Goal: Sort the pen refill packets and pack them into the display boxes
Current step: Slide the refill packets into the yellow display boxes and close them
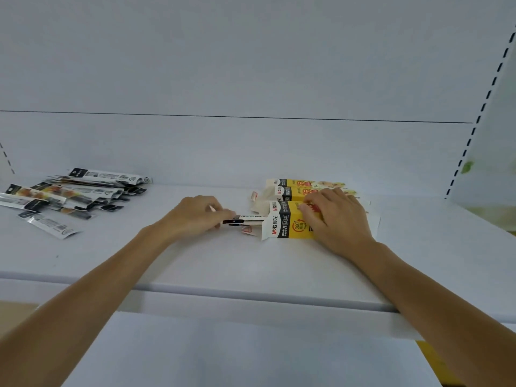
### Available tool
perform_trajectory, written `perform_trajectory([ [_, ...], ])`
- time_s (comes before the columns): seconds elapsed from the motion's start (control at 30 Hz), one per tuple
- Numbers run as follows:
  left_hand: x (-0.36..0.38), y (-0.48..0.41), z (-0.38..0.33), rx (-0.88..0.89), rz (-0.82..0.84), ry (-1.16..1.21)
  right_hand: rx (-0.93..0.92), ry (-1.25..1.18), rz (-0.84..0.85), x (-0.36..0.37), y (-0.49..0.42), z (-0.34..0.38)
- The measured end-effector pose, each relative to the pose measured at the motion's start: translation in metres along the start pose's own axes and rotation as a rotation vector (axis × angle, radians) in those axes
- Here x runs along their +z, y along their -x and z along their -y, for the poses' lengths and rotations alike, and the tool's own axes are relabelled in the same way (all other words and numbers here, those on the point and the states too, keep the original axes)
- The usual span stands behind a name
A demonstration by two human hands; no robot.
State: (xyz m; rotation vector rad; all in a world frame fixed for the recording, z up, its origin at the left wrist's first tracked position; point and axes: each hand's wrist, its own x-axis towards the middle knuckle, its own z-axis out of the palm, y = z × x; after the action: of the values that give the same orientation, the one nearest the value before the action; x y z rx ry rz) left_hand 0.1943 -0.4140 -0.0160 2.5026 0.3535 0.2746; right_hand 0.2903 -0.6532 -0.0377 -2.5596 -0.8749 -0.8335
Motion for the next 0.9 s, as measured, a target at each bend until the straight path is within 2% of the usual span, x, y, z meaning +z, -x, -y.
perform_trajectory([
  [0.23,0.02,-0.002,-0.026,0.079,-0.034,0.3,0.007,-0.004,-0.023,0.001,0.001,0.001],
  [0.4,0.045,-0.004,-0.05,0.112,0.045,0.412,0.001,-0.02,-0.015,-0.001,0.003,-0.003],
  [0.47,0.047,-0.004,-0.044,0.094,-0.113,0.437,-0.005,-0.032,-0.016,-0.002,0.004,-0.005],
  [0.53,0.043,-0.004,-0.037,0.056,-0.292,0.31,-0.007,-0.023,-0.02,-0.001,0.004,-0.005],
  [0.57,0.041,-0.004,-0.035,0.034,-0.321,0.234,-0.004,-0.018,-0.022,-0.001,0.004,-0.005],
  [0.67,0.036,-0.005,-0.03,-0.004,-0.253,0.168,0.007,-0.005,-0.02,0.001,0.003,-0.004],
  [0.9,0.042,0.0,-0.038,0.196,-0.022,0.31,0.013,0.005,-0.035,0.001,0.002,-0.003],
])
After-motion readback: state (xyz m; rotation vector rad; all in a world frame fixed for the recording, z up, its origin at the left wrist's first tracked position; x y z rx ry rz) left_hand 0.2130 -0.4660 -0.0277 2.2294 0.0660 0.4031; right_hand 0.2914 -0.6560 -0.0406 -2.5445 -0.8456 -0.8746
